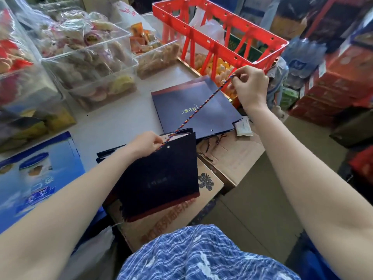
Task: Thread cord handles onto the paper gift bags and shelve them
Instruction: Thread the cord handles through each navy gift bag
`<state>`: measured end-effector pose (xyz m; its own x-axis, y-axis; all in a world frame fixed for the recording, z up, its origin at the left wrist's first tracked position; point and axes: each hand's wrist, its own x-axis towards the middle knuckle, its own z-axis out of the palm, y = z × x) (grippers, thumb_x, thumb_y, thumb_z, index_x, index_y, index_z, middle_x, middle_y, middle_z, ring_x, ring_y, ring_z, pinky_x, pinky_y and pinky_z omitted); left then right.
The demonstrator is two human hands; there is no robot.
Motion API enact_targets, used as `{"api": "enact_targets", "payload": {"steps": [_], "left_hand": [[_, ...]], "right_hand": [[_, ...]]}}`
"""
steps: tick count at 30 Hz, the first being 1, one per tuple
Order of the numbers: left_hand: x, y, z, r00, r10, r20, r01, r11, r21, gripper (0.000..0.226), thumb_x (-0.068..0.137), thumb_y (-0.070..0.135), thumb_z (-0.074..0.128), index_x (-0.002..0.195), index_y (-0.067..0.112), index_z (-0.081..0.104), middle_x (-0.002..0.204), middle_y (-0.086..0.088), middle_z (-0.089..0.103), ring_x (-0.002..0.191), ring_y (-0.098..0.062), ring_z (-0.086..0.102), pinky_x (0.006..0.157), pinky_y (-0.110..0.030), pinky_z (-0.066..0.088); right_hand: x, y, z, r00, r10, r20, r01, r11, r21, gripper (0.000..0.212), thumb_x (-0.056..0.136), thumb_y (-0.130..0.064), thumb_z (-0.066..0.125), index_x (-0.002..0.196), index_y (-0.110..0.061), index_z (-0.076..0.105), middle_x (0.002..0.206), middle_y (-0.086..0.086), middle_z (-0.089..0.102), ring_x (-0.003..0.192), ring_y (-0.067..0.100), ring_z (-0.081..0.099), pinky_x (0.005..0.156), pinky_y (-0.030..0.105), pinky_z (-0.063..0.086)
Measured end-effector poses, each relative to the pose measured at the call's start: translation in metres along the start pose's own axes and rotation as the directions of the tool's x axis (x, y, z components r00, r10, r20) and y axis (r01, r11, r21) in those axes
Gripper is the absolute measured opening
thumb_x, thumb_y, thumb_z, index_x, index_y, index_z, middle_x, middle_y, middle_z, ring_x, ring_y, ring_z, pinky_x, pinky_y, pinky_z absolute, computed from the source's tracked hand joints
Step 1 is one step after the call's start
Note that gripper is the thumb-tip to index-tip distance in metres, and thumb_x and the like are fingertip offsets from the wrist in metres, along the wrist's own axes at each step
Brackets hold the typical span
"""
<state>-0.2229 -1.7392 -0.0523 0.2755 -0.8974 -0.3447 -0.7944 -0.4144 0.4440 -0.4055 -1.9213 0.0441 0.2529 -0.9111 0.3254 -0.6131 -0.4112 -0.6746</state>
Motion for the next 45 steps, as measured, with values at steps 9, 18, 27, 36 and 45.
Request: {"api": "enact_targets", "payload": {"steps": [9, 18, 27, 36, 45], "left_hand": [[0.005, -0.001, 0.014, 0.994, -0.038, -0.105, 0.031, 0.997, -0.071, 0.021, 0.094, 0.015, 0.052, 0.104, 0.007, 0.068, 0.106, -0.013, 0.067, 0.101, -0.031, 0.059, 0.088, -0.033, 0.043], [-0.013, 0.004, 0.01, 0.98, 0.0, -0.197, -0.039, 0.98, -0.194, 0.022, 0.094, 0.018, 0.052, 0.106, 0.006, 0.066, 0.106, -0.007, 0.067, 0.092, -0.017, 0.057, 0.078, -0.02, 0.036], [-0.017, 0.011, 0.01, 0.974, 0.059, -0.219, -0.104, 0.974, -0.203, 0.021, 0.094, 0.017, 0.052, 0.104, 0.007, 0.067, 0.097, -0.005, 0.067, 0.085, -0.017, 0.055, 0.075, -0.023, 0.037], [-0.023, 0.018, 0.009, 0.962, 0.114, -0.249, -0.159, 0.973, -0.169, 0.02, 0.093, 0.018, 0.053, 0.102, 0.01, 0.068, 0.096, -0.006, 0.068, 0.088, -0.022, 0.059, 0.082, -0.031, 0.045], [-0.028, 0.018, 0.006, 0.963, 0.098, -0.251, -0.15, 0.969, -0.198, 0.02, 0.093, 0.018, 0.053, 0.103, 0.011, 0.069, 0.099, -0.006, 0.068, 0.091, -0.023, 0.06, 0.084, -0.032, 0.046]], "right_hand": [[-0.066, 0.005, 0.034, 0.834, 0.127, 0.537, -0.439, 0.742, 0.506, 0.014, 0.092, -0.002, 0.054, 0.081, -0.008, 0.059, 0.062, 0.003, 0.068, 0.051, 0.012, 0.062, 0.054, 0.021, 0.051], [-0.117, 0.012, 0.078, 0.714, -0.118, 0.69, -0.031, 0.979, 0.199, 0.008, 0.089, -0.006, 0.06, 0.085, -0.007, 0.053, 0.079, 0.01, 0.072, 0.065, 0.018, 0.068, 0.064, 0.024, 0.057], [-0.114, 0.01, 0.073, 0.694, -0.217, 0.686, 0.11, 0.974, 0.196, 0.008, 0.089, -0.008, 0.06, 0.089, -0.003, 0.054, 0.079, 0.007, 0.071, 0.065, 0.013, 0.067, 0.068, 0.023, 0.056], [-0.119, 0.008, 0.069, 0.743, -0.309, 0.594, 0.33, 0.941, 0.077, 0.018, 0.083, -0.018, 0.07, 0.089, -0.005, 0.059, 0.077, 0.005, 0.067, 0.071, 0.021, 0.062, 0.074, 0.037, 0.052], [-0.121, 0.01, 0.068, 0.798, -0.29, 0.528, 0.264, 0.956, 0.126, 0.014, 0.081, -0.013, 0.071, 0.091, -0.003, 0.066, 0.085, 0.007, 0.067, 0.08, 0.019, 0.061, 0.077, 0.039, 0.053]]}}
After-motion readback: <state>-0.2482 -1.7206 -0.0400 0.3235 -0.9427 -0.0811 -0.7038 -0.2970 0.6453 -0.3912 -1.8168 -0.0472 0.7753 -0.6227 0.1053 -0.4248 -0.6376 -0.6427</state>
